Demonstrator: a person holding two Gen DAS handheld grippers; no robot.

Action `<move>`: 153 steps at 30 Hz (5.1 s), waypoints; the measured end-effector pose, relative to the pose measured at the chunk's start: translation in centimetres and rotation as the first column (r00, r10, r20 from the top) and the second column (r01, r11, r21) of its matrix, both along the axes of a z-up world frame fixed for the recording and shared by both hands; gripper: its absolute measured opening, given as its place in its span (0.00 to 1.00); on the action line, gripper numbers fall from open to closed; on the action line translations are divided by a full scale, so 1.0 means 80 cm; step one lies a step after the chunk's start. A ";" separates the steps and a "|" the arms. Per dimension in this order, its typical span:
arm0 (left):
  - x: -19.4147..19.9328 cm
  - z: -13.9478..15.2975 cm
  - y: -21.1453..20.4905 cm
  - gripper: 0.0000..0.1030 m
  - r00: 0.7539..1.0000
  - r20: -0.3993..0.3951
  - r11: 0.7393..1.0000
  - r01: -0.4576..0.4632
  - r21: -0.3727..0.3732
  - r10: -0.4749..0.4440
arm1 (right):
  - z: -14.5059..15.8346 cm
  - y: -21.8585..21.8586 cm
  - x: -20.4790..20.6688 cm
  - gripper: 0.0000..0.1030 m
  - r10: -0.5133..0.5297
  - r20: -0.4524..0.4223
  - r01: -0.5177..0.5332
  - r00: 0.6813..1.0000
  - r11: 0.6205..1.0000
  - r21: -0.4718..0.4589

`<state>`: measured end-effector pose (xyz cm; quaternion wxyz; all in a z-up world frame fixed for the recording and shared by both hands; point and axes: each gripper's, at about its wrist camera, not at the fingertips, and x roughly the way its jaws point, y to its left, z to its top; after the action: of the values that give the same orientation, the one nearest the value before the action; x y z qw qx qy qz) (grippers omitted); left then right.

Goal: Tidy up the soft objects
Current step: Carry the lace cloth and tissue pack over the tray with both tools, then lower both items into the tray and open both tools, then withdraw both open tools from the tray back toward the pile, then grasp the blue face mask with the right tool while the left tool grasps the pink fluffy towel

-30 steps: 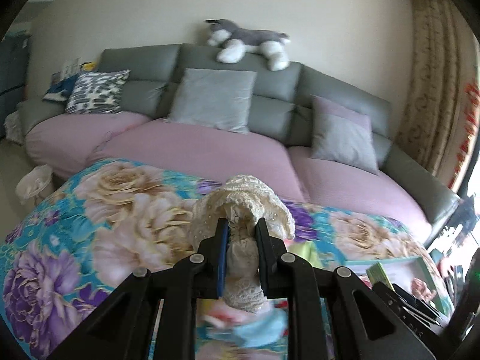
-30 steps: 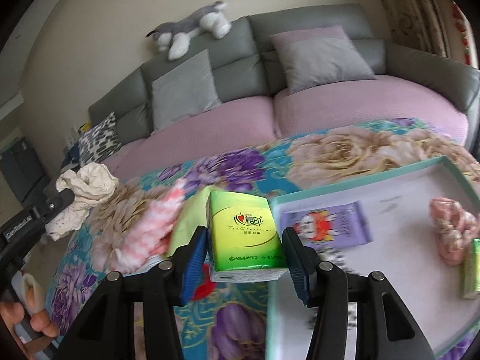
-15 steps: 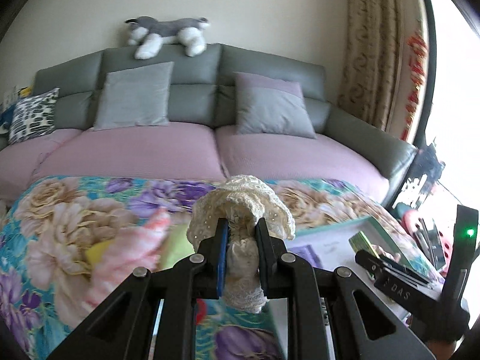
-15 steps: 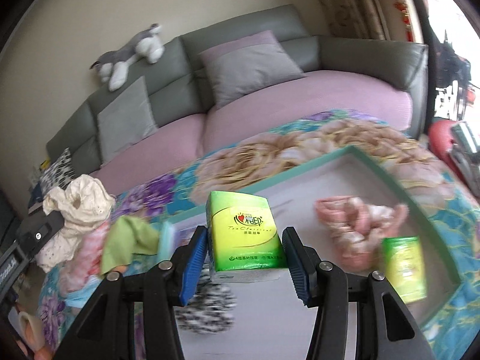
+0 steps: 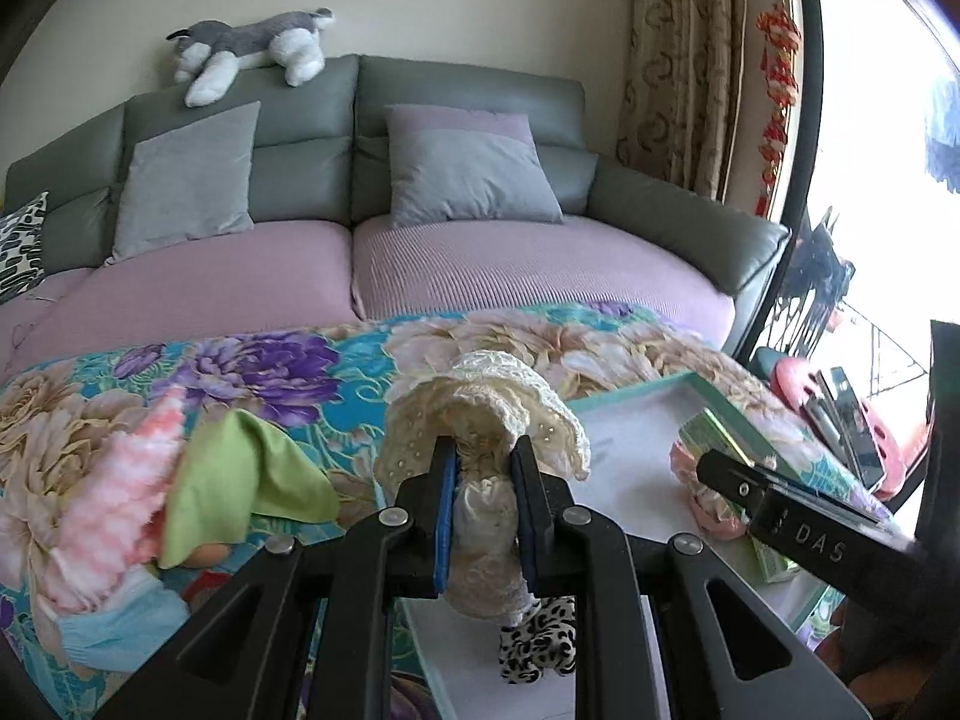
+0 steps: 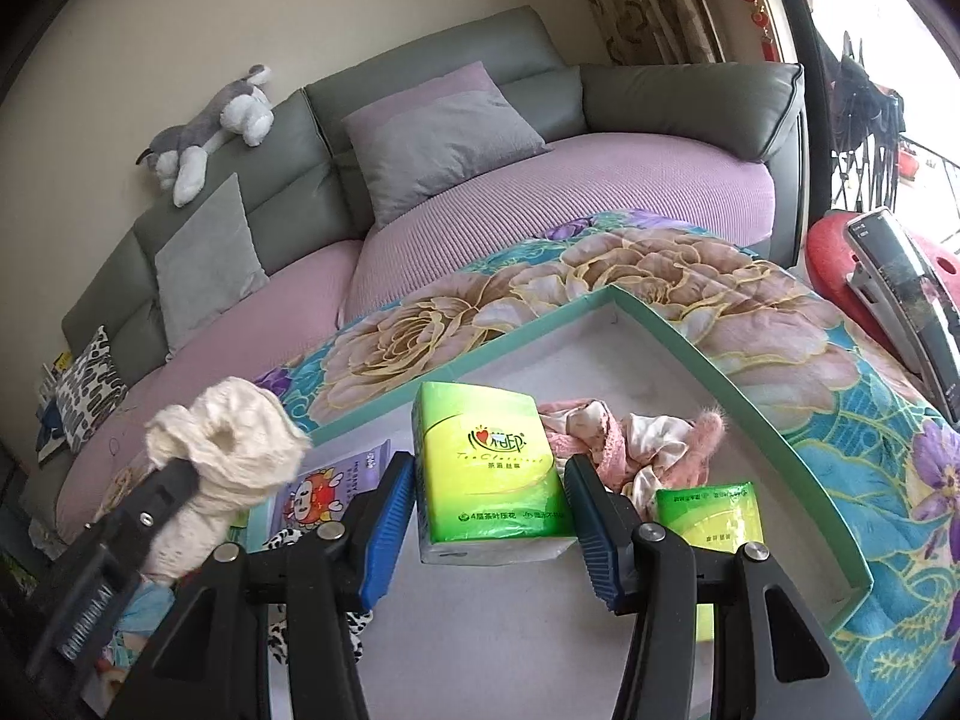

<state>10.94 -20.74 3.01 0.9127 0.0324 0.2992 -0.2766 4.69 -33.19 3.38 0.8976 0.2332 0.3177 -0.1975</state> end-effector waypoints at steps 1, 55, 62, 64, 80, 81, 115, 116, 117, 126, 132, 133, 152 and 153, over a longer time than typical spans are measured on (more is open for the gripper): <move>0.001 -0.003 -0.002 0.18 1.000 -0.006 1.000 0.004 0.006 -0.004 | -0.001 0.000 0.001 0.53 0.000 0.000 0.000 1.000 1.000 0.004; 0.035 -0.008 0.020 0.77 0.982 -0.176 0.998 -0.060 0.022 0.063 | -0.016 0.013 0.037 0.67 -0.032 -0.177 0.010 0.984 0.992 -0.124; 0.050 -0.012 0.065 0.87 0.952 -0.178 0.968 -0.244 0.059 0.250 | -0.013 0.021 0.039 0.83 -0.015 -0.163 -0.007 0.986 0.991 -0.135; 0.054 -0.016 0.075 0.88 0.936 -0.172 0.951 -0.297 0.091 0.308 | -0.012 0.022 0.039 0.87 -0.010 -0.159 -0.012 0.987 0.991 -0.134; 0.051 0.000 0.111 0.90 0.903 -0.126 0.910 -0.400 0.107 0.411 | 0.006 0.042 0.041 0.88 0.033 -0.122 -0.050 0.992 0.988 -0.143; 0.051 -0.001 0.115 0.90 0.899 -0.129 0.908 -0.406 0.107 0.417 | 0.008 0.046 0.044 0.88 0.047 -0.115 -0.062 0.992 0.989 -0.138; 0.038 0.007 0.338 0.91 0.700 -0.156 0.707 -0.707 -0.009 0.697 | 0.004 0.256 0.118 0.88 0.435 -0.046 -0.438 0.899 0.897 -0.068; 0.040 0.004 0.342 0.91 0.695 -0.160 0.703 -0.711 -0.004 0.701 | 0.000 0.267 0.121 0.88 0.459 -0.052 -0.462 0.887 0.885 -0.059; 0.040 0.002 0.344 0.91 0.692 -0.165 0.701 -0.713 0.000 0.703 | -0.003 0.274 0.124 0.88 0.475 -0.056 -0.477 0.878 0.877 -0.052; 0.054 -0.038 0.367 0.91 0.660 -0.294 0.694 -0.720 0.017 0.692 | -0.031 0.324 0.134 0.88 0.584 -0.109 -0.588 0.804 0.809 -0.002; 0.055 -0.045 0.370 0.91 0.655 -0.319 0.694 -0.720 0.013 0.685 | -0.048 0.333 0.139 0.88 0.599 -0.142 -0.600 0.788 0.799 0.035; 0.055 -0.046 0.370 0.91 0.654 -0.323 0.694 -0.719 0.014 0.684 | -0.051 0.334 0.139 0.88 0.602 -0.146 -0.603 0.785 0.796 0.041; 0.058 -0.054 0.375 0.91 0.645 -0.357 0.694 -0.720 0.015 0.676 | -0.064 0.369 0.137 0.88 0.696 -0.178 -0.702 0.696 0.711 0.037; 0.058 -0.054 0.375 0.91 0.644 -0.358 0.695 -0.719 0.017 0.676 | -0.064 0.369 0.138 0.88 0.694 -0.180 -0.701 0.697 0.713 0.033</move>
<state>15.57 9.27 -1.32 0.8830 -0.1911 0.4217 0.0771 15.71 -3.67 -1.77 0.8772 0.0597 0.4580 0.1310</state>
